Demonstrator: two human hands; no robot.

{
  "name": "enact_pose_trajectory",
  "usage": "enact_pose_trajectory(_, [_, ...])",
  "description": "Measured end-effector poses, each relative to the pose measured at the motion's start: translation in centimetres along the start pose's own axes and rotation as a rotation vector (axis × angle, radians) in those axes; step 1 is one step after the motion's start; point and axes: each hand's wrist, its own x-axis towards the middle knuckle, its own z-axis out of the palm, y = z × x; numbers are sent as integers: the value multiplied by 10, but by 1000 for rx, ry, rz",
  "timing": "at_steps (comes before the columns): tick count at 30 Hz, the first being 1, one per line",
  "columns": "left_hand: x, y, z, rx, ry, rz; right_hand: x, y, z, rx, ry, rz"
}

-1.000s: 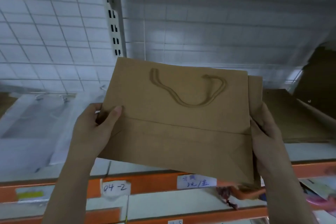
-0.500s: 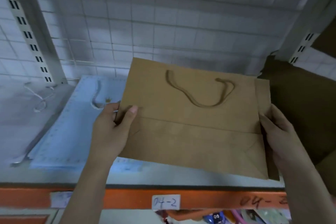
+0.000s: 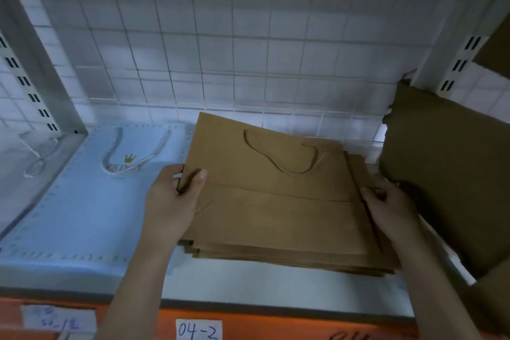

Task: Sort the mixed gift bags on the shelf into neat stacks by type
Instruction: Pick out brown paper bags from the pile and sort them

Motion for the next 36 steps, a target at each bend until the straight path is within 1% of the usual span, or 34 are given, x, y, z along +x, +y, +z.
enact_pose_trajectory(5, [-1,-3,13,170,-140,-48,-2,1,-1,-210,-1,-111])
enact_pose_trajectory(8, [-8,-7,24,339,-214,-75,-1,6,-1,-301,19,-168])
enact_pose_trajectory(12, [-18,-13,40,684,-171,-24,3,16,-4,-388,36,-155])
enact_pose_trajectory(13, [-20,-11,43,726,-176,-26,2,18,-4,-394,40,-156])
enact_pose_trajectory(15, [-23,-9,47,740,-201,-33,1,21,-2,-441,58,-172])
enact_pose_trajectory(19, [-23,-11,53,837,-220,22,-5,23,4,-599,150,-233])
enact_pose_trajectory(21, [-22,-9,53,852,-236,35,-9,20,7,-613,197,-251])
enact_pose_trajectory(23, [-22,-6,49,825,-245,88,-15,16,11,-605,229,-294])
enact_pose_trajectory(28, [-18,10,15,599,-205,338,-45,-6,32,-481,238,-442])
enact_pose_trajectory(32, [-8,5,-44,525,-131,428,-86,-44,67,-398,258,-594])
enact_pose_trajectory(36, [10,-39,-127,527,-37,432,-144,-90,121,-337,209,-667])
